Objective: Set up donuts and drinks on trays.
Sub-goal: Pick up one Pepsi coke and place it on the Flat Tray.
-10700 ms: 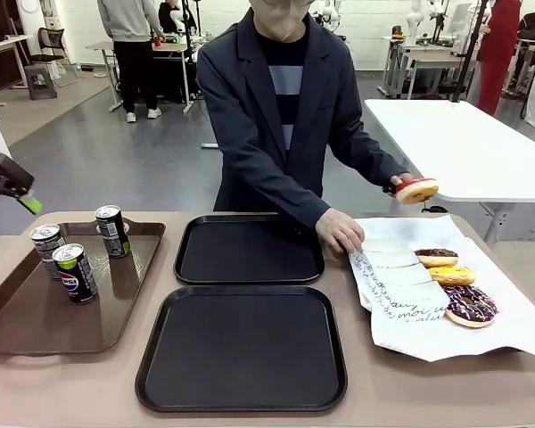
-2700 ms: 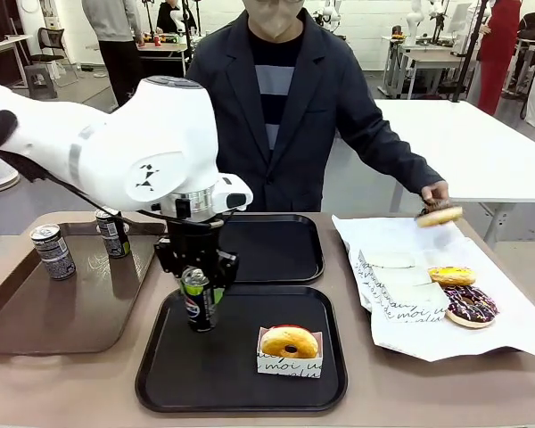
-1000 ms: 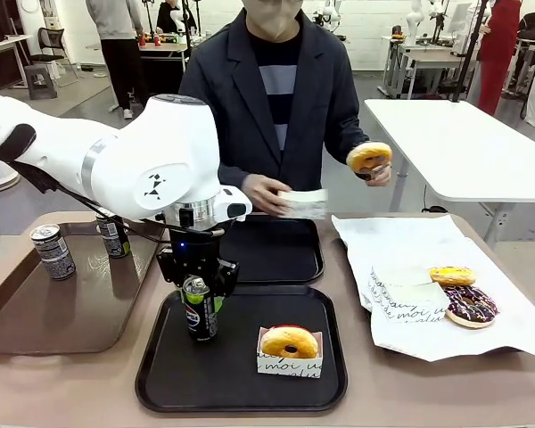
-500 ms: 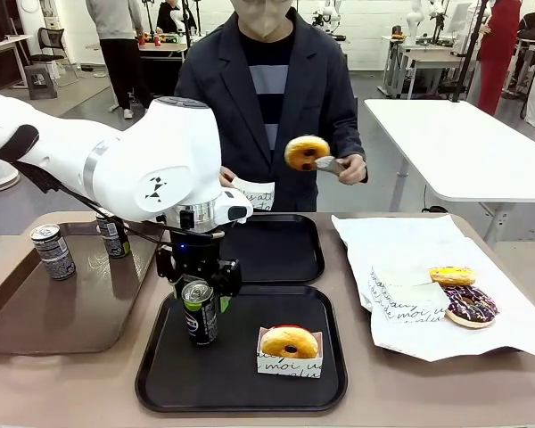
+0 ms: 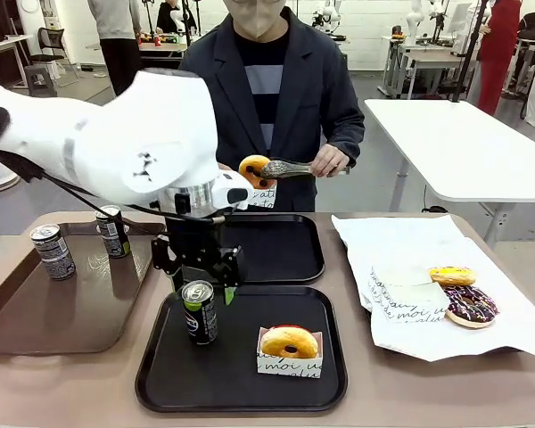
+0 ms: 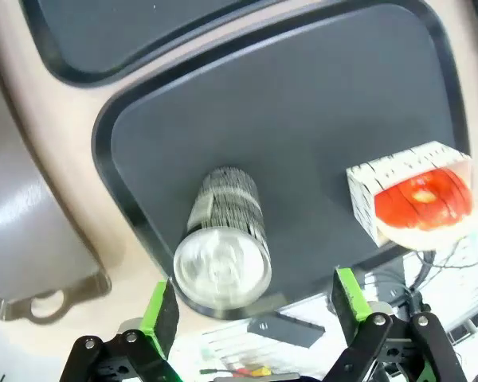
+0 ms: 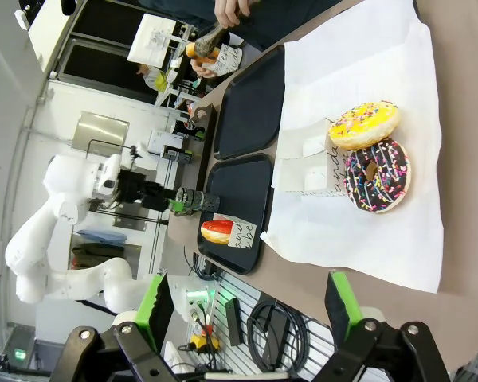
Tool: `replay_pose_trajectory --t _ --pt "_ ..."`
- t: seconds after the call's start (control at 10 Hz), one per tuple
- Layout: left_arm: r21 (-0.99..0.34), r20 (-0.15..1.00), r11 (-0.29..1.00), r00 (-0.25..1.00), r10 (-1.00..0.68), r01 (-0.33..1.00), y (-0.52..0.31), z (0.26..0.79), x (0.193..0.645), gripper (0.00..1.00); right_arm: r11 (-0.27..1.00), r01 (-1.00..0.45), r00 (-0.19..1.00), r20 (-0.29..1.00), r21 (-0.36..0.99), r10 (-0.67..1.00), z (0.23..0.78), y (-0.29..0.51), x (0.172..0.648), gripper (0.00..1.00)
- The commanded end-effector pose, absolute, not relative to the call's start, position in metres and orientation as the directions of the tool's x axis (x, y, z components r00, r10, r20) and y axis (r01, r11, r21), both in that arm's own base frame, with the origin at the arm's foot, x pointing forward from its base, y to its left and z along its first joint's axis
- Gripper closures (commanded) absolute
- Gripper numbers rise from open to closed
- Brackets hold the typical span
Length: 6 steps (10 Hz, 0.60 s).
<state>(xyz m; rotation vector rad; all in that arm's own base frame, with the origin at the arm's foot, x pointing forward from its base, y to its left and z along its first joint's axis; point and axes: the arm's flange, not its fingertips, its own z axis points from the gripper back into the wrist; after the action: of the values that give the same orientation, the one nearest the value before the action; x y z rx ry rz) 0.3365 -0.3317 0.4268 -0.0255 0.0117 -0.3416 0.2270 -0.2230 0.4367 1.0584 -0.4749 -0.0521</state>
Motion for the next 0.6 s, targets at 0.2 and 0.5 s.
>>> replay_pose_trajectory --t 0.2,0.5 --pt "0.011 0.035 0.955 0.955 -0.295 0.295 -0.300 0.476 0.273 0.00 0.486 -0.205 0.888 0.371 0.849 -0.272 0.437 -0.224 0.229 0.00" --pt "0.020 0.093 0.958 0.954 -0.286 0.285 -0.284 0.489 0.261 0.00 0.486 -0.205 0.888 0.371 0.849 -0.272 0.437 -0.224 0.229 0.00"
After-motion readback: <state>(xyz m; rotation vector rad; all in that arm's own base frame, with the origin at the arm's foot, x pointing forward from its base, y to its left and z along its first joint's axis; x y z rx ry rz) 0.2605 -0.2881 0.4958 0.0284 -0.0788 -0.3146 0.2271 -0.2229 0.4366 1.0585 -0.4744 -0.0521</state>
